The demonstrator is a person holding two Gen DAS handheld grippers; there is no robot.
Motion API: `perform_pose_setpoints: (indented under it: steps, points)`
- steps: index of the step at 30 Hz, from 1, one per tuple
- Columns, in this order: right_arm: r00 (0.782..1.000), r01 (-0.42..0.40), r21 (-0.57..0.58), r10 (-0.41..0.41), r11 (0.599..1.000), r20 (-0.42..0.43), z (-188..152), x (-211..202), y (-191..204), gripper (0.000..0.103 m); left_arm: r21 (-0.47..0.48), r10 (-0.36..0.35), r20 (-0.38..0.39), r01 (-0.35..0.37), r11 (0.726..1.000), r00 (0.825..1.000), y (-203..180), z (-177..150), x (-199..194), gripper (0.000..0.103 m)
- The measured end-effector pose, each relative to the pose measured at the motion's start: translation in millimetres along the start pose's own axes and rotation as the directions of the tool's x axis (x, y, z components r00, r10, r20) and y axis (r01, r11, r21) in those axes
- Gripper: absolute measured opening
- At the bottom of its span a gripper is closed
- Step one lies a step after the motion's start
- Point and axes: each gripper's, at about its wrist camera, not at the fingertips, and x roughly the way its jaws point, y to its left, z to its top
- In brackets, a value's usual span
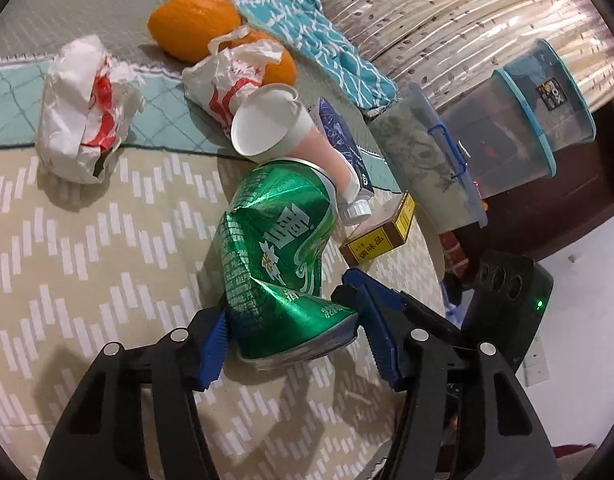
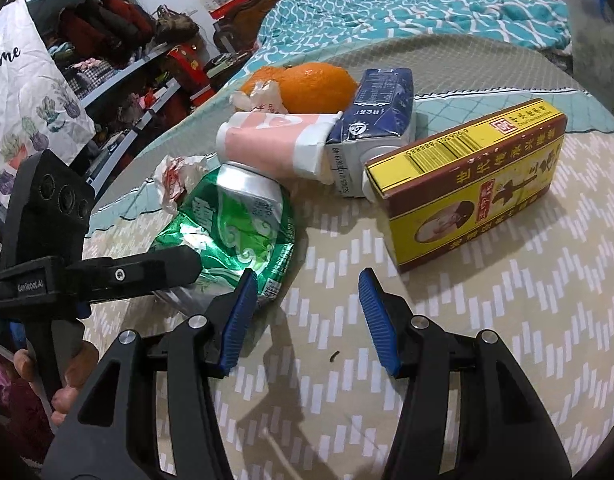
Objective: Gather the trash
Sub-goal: 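Close the left gripper on the crushed green can while the right approaches the yellow box, then grasp and lift the yellow box with the right gripper while the left holds the can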
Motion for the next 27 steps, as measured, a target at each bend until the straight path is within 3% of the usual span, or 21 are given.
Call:
perform_pose_setpoints:
  steps: [13, 15, 17, 23, 27]
  points:
    - [0.998, -0.043, -0.012, 0.044, 0.999, 0.044, 0.0, -18.1, 7.6, 0.056, -0.068, -0.009, 0.086, 0.015, 0.998, 0.996, 30.8, -30.9, -49.2, 0.056]
    - [0.997, -0.035, -0.037, 0.037, 0.999, 0.062, 2.0, -23.0, 14.1, 0.059, -0.076, -0.012, 0.098, 0.02, 0.997, 0.995, 35.2, -31.6, -54.1, 0.056]
    - [0.996, -0.022, -0.052, 0.026, 0.998, 0.081, 4.5, -27.4, 19.1, 0.067, -0.076, -0.009, 0.104, 0.017, 0.997, 0.995, 36.4, -31.4, -56.0, 0.056]
    - [0.996, -0.009, -0.049, 0.014, 0.999, 0.089, 18.2, -29.5, 19.7, 0.068, -0.044, 0.001, 0.119, 0.004, 0.999, 0.993, 31.3, -32.6, -54.8, 0.056]
    - [0.987, 0.039, -0.025, -0.034, 0.999, 0.16, 32.1, -48.3, 8.1, 0.067, -0.035, -0.001, 0.124, 0.006, 0.999, 0.992, 31.8, -34.4, -55.8, 0.056]
